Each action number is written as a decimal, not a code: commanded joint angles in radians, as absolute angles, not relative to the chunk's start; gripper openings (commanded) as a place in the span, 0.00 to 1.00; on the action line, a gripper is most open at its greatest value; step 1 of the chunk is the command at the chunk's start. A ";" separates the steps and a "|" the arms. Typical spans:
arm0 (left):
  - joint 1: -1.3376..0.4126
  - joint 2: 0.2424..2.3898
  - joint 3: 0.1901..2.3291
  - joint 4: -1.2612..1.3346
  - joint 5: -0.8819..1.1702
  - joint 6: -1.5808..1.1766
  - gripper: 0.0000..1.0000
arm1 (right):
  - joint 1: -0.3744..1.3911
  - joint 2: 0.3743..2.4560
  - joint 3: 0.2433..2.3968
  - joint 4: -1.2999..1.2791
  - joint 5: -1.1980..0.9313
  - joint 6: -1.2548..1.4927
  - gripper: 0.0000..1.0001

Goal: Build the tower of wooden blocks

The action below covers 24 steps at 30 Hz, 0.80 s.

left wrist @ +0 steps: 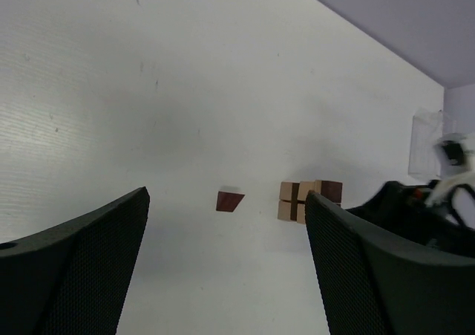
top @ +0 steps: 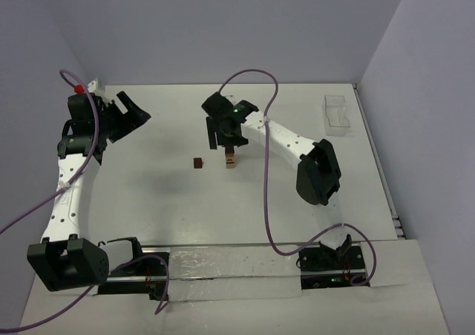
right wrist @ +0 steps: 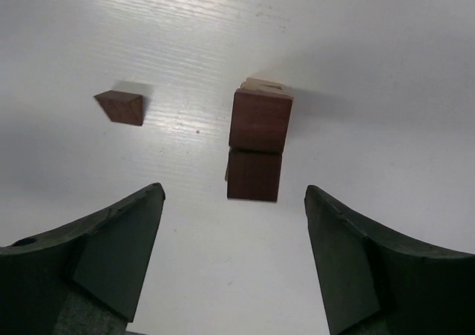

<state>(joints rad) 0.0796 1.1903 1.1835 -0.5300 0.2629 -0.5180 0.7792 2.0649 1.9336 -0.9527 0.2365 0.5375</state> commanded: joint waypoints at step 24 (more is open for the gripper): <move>-0.460 1.659 1.206 -0.549 -0.040 -0.478 0.72 | 0.738 1.540 1.715 -0.777 0.354 0.325 0.95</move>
